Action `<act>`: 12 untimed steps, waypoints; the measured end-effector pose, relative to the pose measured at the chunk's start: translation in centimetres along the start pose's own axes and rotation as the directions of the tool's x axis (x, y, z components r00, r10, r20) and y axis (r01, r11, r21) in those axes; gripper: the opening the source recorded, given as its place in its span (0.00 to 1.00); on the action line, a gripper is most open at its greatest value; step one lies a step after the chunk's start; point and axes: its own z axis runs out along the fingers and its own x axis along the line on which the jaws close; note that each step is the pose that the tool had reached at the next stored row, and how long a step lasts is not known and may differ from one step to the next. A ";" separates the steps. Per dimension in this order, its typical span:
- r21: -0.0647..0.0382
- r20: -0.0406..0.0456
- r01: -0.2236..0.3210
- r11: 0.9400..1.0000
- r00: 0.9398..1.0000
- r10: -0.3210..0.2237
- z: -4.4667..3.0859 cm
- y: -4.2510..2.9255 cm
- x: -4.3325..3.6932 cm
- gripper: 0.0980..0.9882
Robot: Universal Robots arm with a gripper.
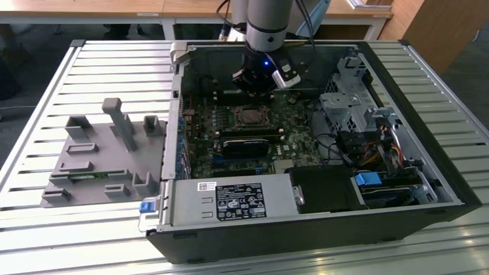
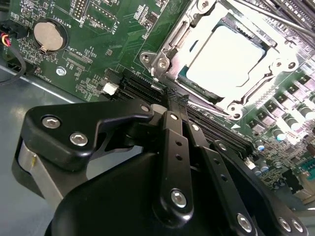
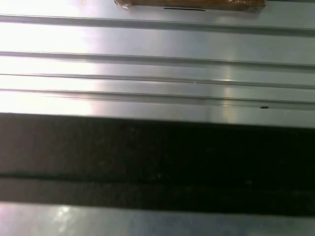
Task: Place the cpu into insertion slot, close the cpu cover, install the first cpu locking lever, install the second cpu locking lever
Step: 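Install the first cpu locking lever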
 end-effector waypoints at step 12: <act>0.003 0.000 0.000 1.000 1.000 0.000 0.30 0.05 -0.03 0.01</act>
